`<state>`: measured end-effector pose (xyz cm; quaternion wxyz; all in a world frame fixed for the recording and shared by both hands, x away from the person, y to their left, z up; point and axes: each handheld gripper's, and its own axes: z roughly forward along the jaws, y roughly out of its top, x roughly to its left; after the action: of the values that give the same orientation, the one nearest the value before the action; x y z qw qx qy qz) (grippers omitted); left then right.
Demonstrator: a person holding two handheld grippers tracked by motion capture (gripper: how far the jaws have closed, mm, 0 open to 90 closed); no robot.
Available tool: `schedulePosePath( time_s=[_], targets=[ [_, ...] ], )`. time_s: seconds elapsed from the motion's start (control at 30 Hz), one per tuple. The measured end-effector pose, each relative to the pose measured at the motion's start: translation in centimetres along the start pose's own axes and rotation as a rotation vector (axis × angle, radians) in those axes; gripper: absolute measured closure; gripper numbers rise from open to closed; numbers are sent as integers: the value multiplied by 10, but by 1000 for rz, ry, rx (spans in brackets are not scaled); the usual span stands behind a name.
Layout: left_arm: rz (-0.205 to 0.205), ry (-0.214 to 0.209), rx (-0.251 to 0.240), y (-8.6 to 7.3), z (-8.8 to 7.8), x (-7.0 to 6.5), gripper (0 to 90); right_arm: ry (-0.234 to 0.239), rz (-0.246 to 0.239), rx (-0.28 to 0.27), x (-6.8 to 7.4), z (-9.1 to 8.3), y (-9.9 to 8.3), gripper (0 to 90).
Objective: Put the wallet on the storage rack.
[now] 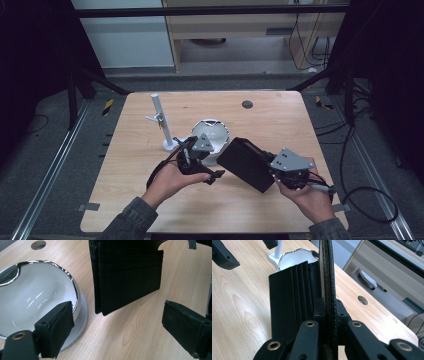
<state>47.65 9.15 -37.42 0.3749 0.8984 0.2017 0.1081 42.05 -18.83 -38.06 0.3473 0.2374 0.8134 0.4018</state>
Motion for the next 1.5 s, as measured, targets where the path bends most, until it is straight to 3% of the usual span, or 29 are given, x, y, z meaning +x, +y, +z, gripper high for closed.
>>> schedulePosePath(
  time_s=[0.43, 0.47, 0.67, 0.8, 0.87, 1.0, 1.1, 1.33, 1.5],
  targets=[
    [1, -31, 8, 3, 15, 6, 122, 42, -9, -62, 5, -4, 9, 843],
    [6, -56, 14, 4, 20, 9, 126, 47, -5, -67, 6, -4, 9, 843],
    [-3, -96, 15, 5, 34, 14, 171, 61, -10, -74, 7, -4, 9, 843],
    [7, -131, 33, 6, 41, 12, 279, 64, -11, -82, 6, -4, 8, 843],
    [12, -122, 23, 8, 40, 11, 418, 69, -15, -81, 7, -4, 8, 842],
    [-7, -167, 35, 10, 33, 13, 669, 86, -15, -76, 8, -4, 6, 841],
    [-10, -168, 27, 10, 26, 13, 788, 98, -20, -60, 9, -2, 1, 838],
    [31, -101, 57, 19, 15, 4, 805, 92, -17, -47, 11, 2, -5, 817],
    [40, -71, 54, 25, 5, 2, 809, 117, -9, -40, 16, 5, -10, 661]
  ],
)
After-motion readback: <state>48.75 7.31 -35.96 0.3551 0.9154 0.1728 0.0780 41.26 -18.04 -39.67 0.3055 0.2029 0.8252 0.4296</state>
